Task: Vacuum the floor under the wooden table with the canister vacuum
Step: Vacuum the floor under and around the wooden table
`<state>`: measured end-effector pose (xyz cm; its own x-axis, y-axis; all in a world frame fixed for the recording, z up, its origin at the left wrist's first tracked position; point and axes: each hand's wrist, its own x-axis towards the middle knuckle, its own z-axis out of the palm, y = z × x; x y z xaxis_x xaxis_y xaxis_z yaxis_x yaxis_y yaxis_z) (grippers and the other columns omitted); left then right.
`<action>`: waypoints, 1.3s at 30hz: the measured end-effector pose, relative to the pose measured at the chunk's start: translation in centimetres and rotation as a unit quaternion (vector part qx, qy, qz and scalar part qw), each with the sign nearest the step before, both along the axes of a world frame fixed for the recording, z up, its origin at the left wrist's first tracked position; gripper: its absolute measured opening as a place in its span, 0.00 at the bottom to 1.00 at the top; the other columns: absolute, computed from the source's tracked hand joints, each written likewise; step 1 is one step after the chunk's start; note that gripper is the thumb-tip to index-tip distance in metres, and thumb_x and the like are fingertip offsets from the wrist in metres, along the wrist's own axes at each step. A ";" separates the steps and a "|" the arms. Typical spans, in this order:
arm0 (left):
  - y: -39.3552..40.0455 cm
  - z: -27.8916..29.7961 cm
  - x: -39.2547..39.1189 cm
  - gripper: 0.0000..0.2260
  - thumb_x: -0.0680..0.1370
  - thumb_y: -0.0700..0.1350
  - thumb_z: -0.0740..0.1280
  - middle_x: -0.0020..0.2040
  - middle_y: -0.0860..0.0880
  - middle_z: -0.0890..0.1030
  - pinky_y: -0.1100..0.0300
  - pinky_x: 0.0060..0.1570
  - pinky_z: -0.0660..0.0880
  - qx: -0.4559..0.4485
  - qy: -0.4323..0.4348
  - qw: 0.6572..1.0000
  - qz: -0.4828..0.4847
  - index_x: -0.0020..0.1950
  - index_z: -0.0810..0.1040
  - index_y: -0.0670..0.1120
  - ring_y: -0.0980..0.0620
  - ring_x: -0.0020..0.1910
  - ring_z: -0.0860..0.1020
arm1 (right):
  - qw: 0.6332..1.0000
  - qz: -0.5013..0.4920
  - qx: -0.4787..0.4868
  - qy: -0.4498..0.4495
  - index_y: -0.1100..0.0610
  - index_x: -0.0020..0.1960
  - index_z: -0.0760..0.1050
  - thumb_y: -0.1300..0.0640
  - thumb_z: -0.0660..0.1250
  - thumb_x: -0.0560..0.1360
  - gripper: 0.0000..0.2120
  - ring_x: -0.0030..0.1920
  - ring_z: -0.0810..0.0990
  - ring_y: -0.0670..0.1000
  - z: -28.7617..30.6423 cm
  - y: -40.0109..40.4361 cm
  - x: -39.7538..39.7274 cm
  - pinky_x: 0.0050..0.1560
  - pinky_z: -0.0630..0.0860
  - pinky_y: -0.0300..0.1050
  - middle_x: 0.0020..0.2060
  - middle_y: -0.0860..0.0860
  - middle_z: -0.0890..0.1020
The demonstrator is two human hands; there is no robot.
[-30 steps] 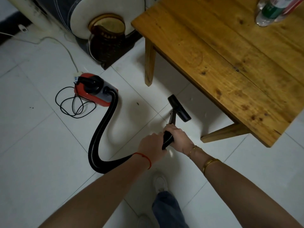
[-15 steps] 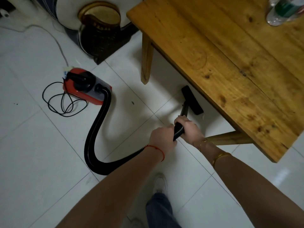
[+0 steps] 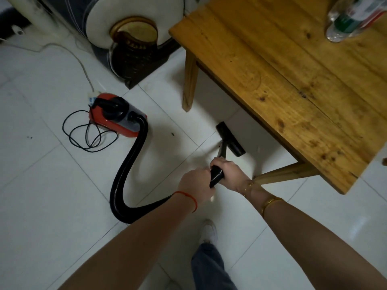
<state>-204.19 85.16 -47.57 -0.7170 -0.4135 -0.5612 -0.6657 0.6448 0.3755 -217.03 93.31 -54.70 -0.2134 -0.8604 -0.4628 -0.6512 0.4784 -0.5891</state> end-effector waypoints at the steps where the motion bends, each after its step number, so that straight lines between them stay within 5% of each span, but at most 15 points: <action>1: 0.3 0.4 1.4 0.11 0.75 0.46 0.64 0.44 0.46 0.76 0.58 0.37 0.71 0.001 -0.006 1.000 -0.004 0.54 0.72 0.43 0.46 0.43 0.79 | 1.000 0.006 -0.002 -0.008 0.56 0.52 0.74 0.63 0.71 0.68 0.14 0.50 0.78 0.53 0.2 0.3 1.4 0.50 0.73 0.43 0.51 0.52 0.77; 4: 1.9 1.4 5.9 0.10 0.75 0.46 0.64 0.42 0.48 0.74 0.58 0.38 0.73 0.008 -0.017 1.000 0.002 0.54 0.72 0.44 0.48 0.41 0.77 | 0.999 0.020 -0.007 -0.029 0.57 0.52 0.75 0.62 0.72 0.68 0.14 0.50 0.77 0.53 0.9 1.6 5.8 0.54 0.76 0.49 0.50 0.52 0.77; 10: 6.6 2.6 13.1 0.08 0.76 0.45 0.62 0.39 0.49 0.72 0.60 0.37 0.70 -0.015 -0.019 0.999 -0.026 0.51 0.74 0.42 0.50 0.37 0.73 | 0.999 -0.001 -0.011 -0.036 0.58 0.52 0.74 0.62 0.73 0.68 0.14 0.49 0.78 0.54 1.5 6.3 13.5 0.51 0.73 0.41 0.50 0.54 0.77; 18: 14.1 4.1 17.1 0.10 0.76 0.46 0.62 0.49 0.43 0.79 0.56 0.45 0.74 0.003 -0.023 0.997 -0.077 0.53 0.74 0.41 0.44 0.46 0.79 | 0.997 -0.071 0.000 -0.044 0.56 0.55 0.73 0.64 0.72 0.68 0.17 0.50 0.78 0.54 1.9 15.4 18.6 0.49 0.69 0.37 0.54 0.54 0.76; 23: 19.4 4.4 17.2 0.11 0.77 0.46 0.62 0.50 0.43 0.78 0.57 0.45 0.72 0.014 -0.028 0.991 -0.129 0.54 0.73 0.41 0.44 0.48 0.79 | 0.995 -0.093 0.005 -0.045 0.55 0.54 0.73 0.63 0.72 0.68 0.16 0.49 0.77 0.54 2.1 21.9 19.4 0.50 0.72 0.43 0.52 0.53 0.77; 28: 24.6 4.5 16.2 0.09 0.77 0.45 0.62 0.42 0.47 0.72 0.60 0.41 0.70 0.021 -0.018 0.986 -0.167 0.53 0.74 0.41 0.50 0.38 0.70 | 0.990 -0.134 0.007 -0.045 0.55 0.55 0.73 0.62 0.72 0.69 0.16 0.46 0.76 0.51 2.5 28.3 19.4 0.49 0.70 0.40 0.52 0.51 0.77; 33: 28.8 5.1 13.5 0.10 0.77 0.44 0.62 0.50 0.43 0.78 0.60 0.42 0.68 0.034 -0.013 0.981 -0.193 0.55 0.74 0.40 0.44 0.49 0.78 | 0.985 -0.169 0.005 -0.045 0.55 0.55 0.73 0.63 0.71 0.70 0.15 0.48 0.77 0.52 2.6 33.1 17.5 0.49 0.70 0.38 0.53 0.51 0.78; 39: 33.5 4.2 9.1 0.11 0.77 0.45 0.62 0.48 0.43 0.77 0.59 0.42 0.70 0.039 -0.029 0.979 -0.200 0.55 0.74 0.40 0.47 0.44 0.75 | 0.982 -0.185 0.002 -0.046 0.53 0.54 0.72 0.61 0.70 0.71 0.13 0.48 0.78 0.54 2.1 37.8 13.2 0.50 0.74 0.44 0.52 0.51 0.78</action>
<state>-195.13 118.68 -43.42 -0.7791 -0.0600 -0.6241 -0.3867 0.8295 0.4030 -203.78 131.15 -52.56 -0.4684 -0.7299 -0.4979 -0.3772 0.6748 -0.6343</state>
